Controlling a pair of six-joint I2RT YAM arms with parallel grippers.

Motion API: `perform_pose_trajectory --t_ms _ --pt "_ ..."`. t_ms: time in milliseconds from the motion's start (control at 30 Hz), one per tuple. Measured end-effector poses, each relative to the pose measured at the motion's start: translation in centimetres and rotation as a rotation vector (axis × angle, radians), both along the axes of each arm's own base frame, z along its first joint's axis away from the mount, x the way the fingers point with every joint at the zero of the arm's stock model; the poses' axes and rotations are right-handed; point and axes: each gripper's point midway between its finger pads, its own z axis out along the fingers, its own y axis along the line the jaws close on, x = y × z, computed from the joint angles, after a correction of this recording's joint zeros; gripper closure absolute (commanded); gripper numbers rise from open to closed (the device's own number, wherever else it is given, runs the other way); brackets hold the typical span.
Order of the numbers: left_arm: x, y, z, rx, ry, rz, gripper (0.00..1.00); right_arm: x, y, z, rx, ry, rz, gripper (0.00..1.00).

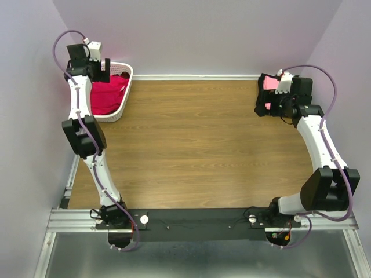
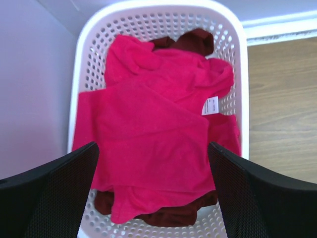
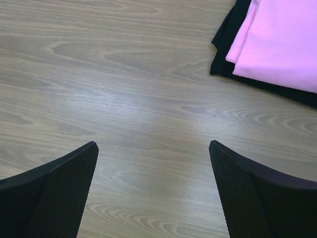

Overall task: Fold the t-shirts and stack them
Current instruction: Grab the tshirt from the pile

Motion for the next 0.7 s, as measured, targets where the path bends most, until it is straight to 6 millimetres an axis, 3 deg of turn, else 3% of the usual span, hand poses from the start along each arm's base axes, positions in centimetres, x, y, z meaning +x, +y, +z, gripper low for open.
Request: perform_pose_trajectory --t_ms 333,567,600,700 --pt "1.1 0.6 -8.1 -0.018 0.118 0.014 0.02 -0.1 0.1 -0.4 -0.003 0.011 0.016 0.0" --pt "0.6 0.5 -13.2 -0.038 0.203 0.011 0.02 -0.2 0.1 -0.6 -0.007 0.02 0.023 0.0" --pt "0.5 0.5 -13.6 -0.04 0.21 0.01 0.04 -0.3 0.1 -0.7 -0.007 0.025 0.024 0.0" --pt "0.6 0.4 -14.2 -0.045 0.212 0.008 0.3 -0.5 0.2 -1.0 -0.006 0.04 0.024 0.0"
